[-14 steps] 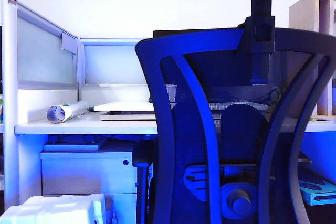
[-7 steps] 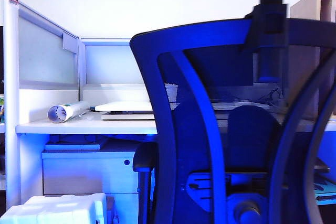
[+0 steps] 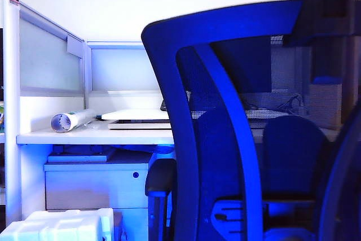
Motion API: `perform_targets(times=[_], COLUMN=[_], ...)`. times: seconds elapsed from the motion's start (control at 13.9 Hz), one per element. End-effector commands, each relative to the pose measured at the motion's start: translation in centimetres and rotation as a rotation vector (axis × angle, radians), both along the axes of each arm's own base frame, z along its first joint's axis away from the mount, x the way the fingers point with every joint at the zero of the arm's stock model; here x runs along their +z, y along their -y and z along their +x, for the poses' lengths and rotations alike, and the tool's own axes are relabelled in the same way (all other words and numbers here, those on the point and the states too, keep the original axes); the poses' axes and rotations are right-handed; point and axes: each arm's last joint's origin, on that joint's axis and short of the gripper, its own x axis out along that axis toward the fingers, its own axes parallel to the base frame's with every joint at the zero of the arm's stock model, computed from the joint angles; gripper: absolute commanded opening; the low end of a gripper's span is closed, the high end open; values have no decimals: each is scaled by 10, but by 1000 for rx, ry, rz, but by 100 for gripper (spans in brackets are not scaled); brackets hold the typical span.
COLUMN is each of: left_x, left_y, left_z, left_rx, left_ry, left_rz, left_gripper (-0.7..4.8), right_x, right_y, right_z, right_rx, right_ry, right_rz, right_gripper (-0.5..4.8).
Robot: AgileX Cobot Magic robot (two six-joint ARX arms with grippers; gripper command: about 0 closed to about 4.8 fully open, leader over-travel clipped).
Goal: Pull out the black chair under the table.
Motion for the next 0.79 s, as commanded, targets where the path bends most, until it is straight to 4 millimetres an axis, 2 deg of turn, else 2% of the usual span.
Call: perform_targets(times=[0.07,0.14,0.22,0.36,0.51,0.65,0.79], left_x=[1,1,1,1,1,1,1], left_y=[0,-1,-1,-1,-1,-2,-3], left_z=[0,0,0,0,0,0,1], left_rx=[9,22,38,38,38,52,87], left_ry=[11,10,10,10,10,10,9], left_rz=[-7,-13,-20,-20,-20,-26,-40], left_gripper=[-5,-5,-5,-5,-5,-5,-5], right_x=[42,41,37,27,18,7,-25], right_y=[1,1,1,2,5,10,23], right_z=[-6,-7,-8,-14,-24,-45,-88], right_rx=[-1,30,28,15,4,-39,-212], right_ry=[253,234,193,91,27,62,162], right_rz=[192,195,187,159,105,89,76], right_gripper=[19,236,317,400,419,418,411])
